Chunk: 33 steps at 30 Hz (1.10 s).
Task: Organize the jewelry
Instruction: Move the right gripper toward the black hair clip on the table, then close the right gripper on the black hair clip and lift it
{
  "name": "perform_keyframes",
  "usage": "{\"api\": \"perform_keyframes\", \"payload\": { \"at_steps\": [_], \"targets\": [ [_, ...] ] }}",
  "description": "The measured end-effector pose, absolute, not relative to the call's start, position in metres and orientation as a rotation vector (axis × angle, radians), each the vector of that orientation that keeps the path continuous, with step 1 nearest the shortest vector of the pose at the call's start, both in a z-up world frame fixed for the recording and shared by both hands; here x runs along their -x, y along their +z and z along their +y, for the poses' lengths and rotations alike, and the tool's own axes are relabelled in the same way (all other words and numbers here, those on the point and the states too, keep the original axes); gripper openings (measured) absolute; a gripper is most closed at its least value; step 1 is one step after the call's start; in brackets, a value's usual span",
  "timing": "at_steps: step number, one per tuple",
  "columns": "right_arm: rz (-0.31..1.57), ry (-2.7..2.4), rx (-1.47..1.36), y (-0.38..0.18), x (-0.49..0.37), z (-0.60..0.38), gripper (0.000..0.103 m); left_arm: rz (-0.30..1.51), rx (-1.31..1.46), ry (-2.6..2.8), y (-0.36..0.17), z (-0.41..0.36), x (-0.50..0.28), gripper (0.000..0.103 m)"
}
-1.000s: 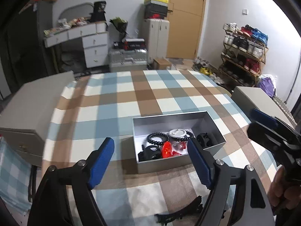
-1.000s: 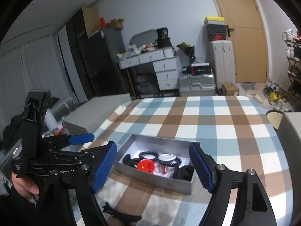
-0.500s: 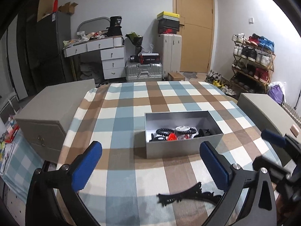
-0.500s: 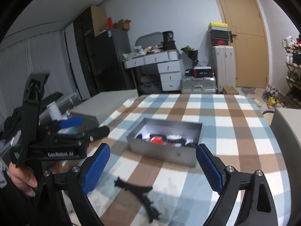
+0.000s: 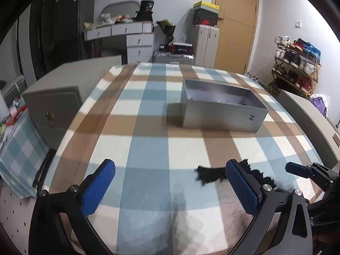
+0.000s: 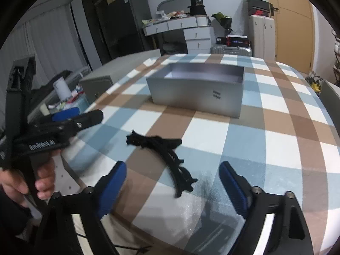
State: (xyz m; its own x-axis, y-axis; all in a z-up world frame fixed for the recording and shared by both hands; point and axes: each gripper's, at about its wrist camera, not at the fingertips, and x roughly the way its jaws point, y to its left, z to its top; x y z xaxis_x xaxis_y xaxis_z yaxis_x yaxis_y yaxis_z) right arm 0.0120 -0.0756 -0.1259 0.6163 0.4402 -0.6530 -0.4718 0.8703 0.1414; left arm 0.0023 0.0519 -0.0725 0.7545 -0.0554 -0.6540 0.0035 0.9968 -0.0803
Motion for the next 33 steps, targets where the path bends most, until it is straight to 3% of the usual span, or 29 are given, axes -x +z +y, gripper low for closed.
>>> {"api": "perform_keyframes", "payload": {
  "at_steps": [8,12,15,17,19,29,33],
  "targets": [
    [0.766,0.498,0.116,-0.138,-0.019,-0.062,0.069,0.739,0.051,-0.008,-0.084,0.06,0.008,0.101],
    [0.778,0.491,0.128,-0.139,-0.027,-0.057,0.058,0.761,0.054,-0.005,-0.086,0.061,0.011,0.101],
    [0.807,0.486,0.151,-0.142,-0.032,-0.053,0.045,0.766,0.029,0.017,-0.088,0.061,0.012,0.101],
    [0.814,0.491,0.165,-0.142,-0.034,-0.052,0.025,0.775,0.03,0.02,-0.089,0.064,0.011,0.101],
    [0.815,0.495,0.17,-0.142,-0.034,-0.053,0.018,0.781,0.034,0.019,-0.089,0.066,0.011,0.101],
    [0.701,0.486,0.059,-0.124,-0.017,-0.082,0.018,0.773,0.011,-0.121,-0.079,0.046,0.005,0.101],
    [0.642,0.448,0.025,-0.117,-0.012,-0.095,0.018,0.851,-0.089,-0.243,-0.08,0.02,-0.011,0.101]
  ]
}}
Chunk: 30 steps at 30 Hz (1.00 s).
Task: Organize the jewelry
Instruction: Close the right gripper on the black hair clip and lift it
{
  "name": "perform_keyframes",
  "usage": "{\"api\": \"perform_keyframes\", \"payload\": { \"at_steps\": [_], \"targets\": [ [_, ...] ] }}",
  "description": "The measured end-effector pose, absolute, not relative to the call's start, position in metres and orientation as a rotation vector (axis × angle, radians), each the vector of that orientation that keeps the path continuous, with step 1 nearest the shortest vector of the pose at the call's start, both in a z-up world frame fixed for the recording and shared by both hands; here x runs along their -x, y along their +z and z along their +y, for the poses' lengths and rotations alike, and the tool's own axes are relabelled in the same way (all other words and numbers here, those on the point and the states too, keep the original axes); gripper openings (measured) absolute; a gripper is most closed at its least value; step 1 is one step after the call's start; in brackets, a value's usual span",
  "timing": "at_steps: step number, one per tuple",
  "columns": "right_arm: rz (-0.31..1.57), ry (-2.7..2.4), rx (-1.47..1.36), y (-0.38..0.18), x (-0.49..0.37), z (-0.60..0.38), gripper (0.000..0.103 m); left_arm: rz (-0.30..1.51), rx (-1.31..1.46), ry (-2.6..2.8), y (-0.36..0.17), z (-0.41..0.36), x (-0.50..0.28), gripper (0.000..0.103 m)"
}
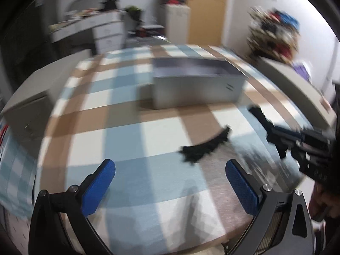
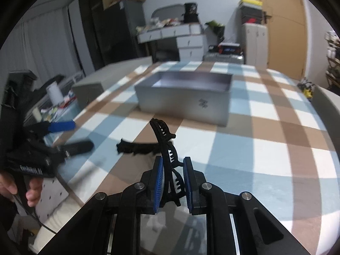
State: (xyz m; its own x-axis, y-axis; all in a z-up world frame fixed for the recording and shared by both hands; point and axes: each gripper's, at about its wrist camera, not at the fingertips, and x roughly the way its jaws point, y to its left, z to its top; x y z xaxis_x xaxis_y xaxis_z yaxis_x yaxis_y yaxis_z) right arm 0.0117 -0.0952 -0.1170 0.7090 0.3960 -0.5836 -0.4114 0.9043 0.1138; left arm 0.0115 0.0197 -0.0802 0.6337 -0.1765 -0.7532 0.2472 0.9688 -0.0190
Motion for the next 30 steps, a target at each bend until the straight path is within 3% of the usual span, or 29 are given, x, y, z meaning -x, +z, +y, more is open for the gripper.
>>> {"api": "perform_keyframes", "payload": {
  "at_steps": [6,16,20,24,28,30],
  "targets": [
    [0.631,0.424,-0.02,-0.117,-0.017,-0.111,0.018,0.897,-0.254,-0.311,-0.083,-0.019,-0.036,0.101],
    [0.618,0.393,-0.121,-0.121,-0.023,-0.133,0.018,0.991,-0.305,-0.416,-0.102,-0.036,-0.058,0.1],
    [0.624,0.403,-0.129,-0.122,-0.025,-0.134,0.018,1.005,-0.346,-0.44,-0.105,-0.039,-0.058,0.083],
    [0.624,0.41,-0.13,-0.122,-0.024,-0.132,0.018,1.033,-0.311,-0.497,-0.103,-0.036,-0.059,0.057],
    [0.632,0.402,-0.146,-0.124,-0.024,-0.133,0.018,1.046,-0.311,-0.53,-0.1,-0.039,-0.056,0.043],
    [0.647,0.399,-0.16,-0.127,-0.025,-0.133,0.019,1.045,-0.319,-0.545,-0.1,-0.043,-0.053,0.028]
  ]
}}
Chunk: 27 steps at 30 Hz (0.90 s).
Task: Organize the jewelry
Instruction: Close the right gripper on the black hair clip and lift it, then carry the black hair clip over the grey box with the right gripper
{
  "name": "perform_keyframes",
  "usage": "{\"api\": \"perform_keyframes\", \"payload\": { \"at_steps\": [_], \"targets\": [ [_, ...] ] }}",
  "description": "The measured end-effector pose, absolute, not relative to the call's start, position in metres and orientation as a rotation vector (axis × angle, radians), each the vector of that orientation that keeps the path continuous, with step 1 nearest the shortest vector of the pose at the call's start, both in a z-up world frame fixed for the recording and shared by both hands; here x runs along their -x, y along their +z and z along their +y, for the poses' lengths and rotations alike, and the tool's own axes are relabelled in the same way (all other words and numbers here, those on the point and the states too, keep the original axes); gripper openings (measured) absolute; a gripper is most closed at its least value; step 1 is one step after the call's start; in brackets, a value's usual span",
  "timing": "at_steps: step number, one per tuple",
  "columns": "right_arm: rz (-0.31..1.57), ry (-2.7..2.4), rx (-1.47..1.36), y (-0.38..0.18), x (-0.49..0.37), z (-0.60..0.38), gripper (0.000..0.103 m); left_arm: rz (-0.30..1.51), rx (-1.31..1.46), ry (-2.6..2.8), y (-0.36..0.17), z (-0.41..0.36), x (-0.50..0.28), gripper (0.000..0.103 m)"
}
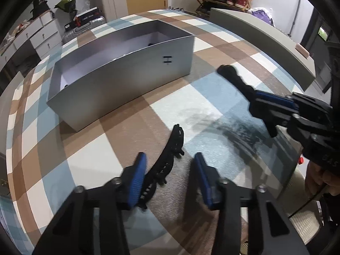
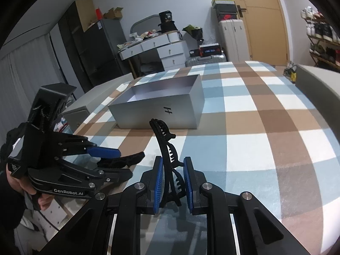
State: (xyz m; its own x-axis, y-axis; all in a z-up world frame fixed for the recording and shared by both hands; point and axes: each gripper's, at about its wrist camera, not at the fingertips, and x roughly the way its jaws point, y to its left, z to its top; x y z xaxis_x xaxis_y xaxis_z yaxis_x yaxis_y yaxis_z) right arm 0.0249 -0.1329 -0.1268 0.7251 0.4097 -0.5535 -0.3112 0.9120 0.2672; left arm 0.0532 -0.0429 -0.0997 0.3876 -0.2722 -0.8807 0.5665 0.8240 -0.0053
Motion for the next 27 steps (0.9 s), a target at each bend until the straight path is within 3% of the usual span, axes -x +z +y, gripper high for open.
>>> {"api": "perform_keyframes", "payload": {
  "at_steps": [2,3,13,27],
  "targets": [
    [0.654,0.395,-0.164,-0.128,-0.025,-0.133,0.019,1.044,-0.331,-0.565,-0.099,-0.047,-0.049,0.015],
    [0.655,0.394,-0.163,-0.128,-0.025,-0.133,0.019,1.043,-0.335,-0.572,-0.099,-0.048,-0.048,0.013],
    [0.636,0.399,-0.107,-0.12,-0.015,-0.122,0.018,1.041,-0.27,-0.601,-0.097,-0.044,-0.046,0.012],
    [0.52,0.412,-0.09,-0.082,-0.018,-0.112,0.018,0.852,-0.063,-0.586,-0.053,-0.012,-0.045,0.012]
  ]
}}
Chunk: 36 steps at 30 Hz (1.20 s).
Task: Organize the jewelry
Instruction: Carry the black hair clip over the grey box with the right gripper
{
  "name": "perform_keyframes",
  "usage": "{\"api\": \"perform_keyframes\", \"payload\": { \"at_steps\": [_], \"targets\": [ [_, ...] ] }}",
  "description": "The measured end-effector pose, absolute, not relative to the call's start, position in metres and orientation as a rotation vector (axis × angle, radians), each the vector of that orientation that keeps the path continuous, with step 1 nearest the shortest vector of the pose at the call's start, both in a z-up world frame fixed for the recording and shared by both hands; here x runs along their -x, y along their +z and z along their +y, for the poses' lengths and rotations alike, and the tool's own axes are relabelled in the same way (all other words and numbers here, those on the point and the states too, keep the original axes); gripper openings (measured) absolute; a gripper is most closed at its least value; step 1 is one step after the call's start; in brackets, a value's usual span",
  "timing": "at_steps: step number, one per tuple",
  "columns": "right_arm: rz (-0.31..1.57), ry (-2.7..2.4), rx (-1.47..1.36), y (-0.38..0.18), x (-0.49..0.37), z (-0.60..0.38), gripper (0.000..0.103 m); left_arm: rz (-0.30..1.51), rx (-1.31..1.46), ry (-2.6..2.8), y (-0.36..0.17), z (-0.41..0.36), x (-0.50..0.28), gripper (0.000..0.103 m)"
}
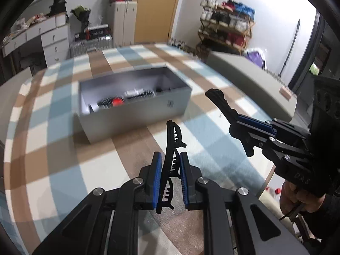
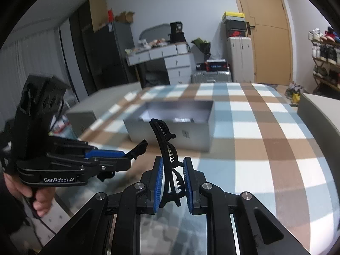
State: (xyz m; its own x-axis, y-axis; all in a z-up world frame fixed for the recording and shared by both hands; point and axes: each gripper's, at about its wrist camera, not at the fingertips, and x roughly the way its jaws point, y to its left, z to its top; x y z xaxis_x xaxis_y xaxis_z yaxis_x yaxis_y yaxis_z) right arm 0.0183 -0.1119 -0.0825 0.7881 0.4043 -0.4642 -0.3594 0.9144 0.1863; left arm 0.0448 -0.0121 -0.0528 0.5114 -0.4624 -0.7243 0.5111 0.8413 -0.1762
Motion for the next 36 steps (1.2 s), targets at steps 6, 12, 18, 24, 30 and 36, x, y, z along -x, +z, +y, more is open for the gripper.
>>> {"api": "perform_keyframes", "payload": {
  "at_steps": [6,12,18,24,30,36],
  "targets": [
    [0.49,0.417,-0.091,-0.062,-0.047,-0.109,0.018,0.774,-0.016,-0.554,-0.033,0.0,-0.063,0.012],
    [0.473,0.471,-0.082,-0.041,-0.08,-0.101,0.018,0.727,0.015,-0.524,-0.023,0.01,-0.09,0.012],
    [0.451,0.503,-0.087,-0.021,-0.12,-0.098,0.018,0.702,0.016,-0.522,-0.017,0.008,-0.114,0.012],
    [0.499,0.545,-0.065,-0.03,-0.154,-0.087,0.018,0.671,0.023,-0.5,-0.021,0.012,-0.135,0.012],
    [0.625,0.58,-0.078,-0.064,-0.173,-0.077,0.018,0.751,0.019,-0.52,-0.042,0.012,-0.142,0.012],
    [0.658,0.571,-0.084,-0.074,-0.178,-0.078,0.018,0.786,0.022,-0.531,-0.049,0.009,-0.143,0.012]
  ]
}}
